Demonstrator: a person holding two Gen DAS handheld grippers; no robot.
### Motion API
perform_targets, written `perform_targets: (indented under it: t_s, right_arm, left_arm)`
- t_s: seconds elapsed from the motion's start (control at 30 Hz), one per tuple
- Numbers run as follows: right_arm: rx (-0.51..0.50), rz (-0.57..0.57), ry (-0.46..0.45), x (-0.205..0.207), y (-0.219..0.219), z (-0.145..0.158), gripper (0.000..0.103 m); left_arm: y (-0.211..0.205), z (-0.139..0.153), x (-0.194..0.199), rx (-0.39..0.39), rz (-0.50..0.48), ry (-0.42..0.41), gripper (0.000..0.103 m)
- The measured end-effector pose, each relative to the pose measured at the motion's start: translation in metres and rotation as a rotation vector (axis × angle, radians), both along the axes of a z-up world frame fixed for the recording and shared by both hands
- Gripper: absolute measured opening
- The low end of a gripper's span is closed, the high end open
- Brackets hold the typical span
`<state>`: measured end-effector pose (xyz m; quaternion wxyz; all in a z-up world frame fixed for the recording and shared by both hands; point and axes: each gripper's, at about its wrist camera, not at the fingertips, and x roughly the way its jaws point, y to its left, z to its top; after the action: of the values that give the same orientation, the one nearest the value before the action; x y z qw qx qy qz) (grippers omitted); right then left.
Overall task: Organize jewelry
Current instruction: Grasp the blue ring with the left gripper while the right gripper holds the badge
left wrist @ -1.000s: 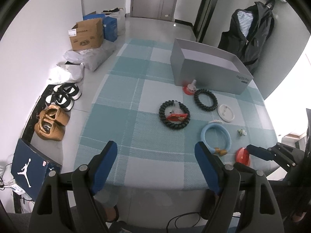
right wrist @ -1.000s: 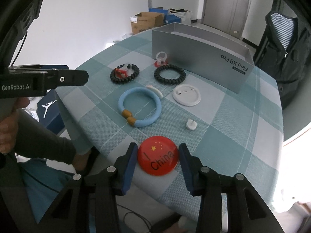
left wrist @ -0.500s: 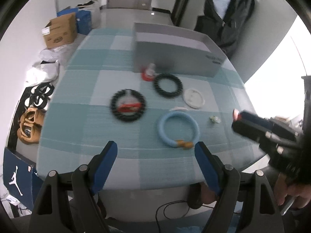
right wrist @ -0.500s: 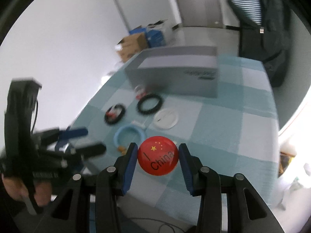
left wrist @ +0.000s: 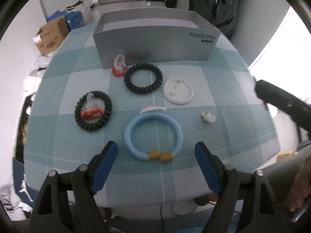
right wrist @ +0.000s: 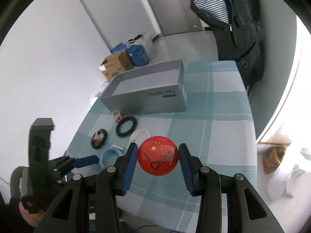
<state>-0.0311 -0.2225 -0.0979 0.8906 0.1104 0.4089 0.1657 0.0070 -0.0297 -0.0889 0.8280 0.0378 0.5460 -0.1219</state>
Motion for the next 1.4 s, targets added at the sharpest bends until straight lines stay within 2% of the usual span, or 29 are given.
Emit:
perform_targets:
  t_s: [0.07,0.4,0.47,0.57,0.8,1.1,1.4]
  right_arm:
    - [0.002,-0.001,0.003,0.0,-0.001,-0.001,0.042]
    - [0.034,-0.019,0.034,0.003,-0.009,-0.006,0.042]
    - [0.036,-0.017,0.031,0.003,-0.008,-0.005,0.042]
    - [0.031,-0.013,0.03,0.003,-0.006,-0.005,0.042]
    - [0.029,-0.011,0.029,0.004,-0.004,-0.006,0.042]
    - [0.031,-0.01,0.026,0.002,-0.005,-0.005,0.042]
    - [0.084,0.005,0.0,0.008,0.001,0.01,0.042]
  left_arm:
    - [-0.005,-0.001,-0.001,0.053,0.003,-0.016,0.079]
    - [-0.004,0.0,-0.001,0.048,0.011,-0.012,0.078]
    - [-0.008,0.0,0.001,0.046,0.0,-0.011,0.075]
    - [-0.012,0.003,-0.001,0.037,-0.044,-0.02,0.06]
    - [-0.012,0.005,0.002,0.029,-0.046,-0.013,0.058]
    - [0.001,0.017,0.007,-0.089,-0.031,0.021,0.058]
    - [0.003,0.05,0.006,-0.16,-0.064,-0.034,0.058]
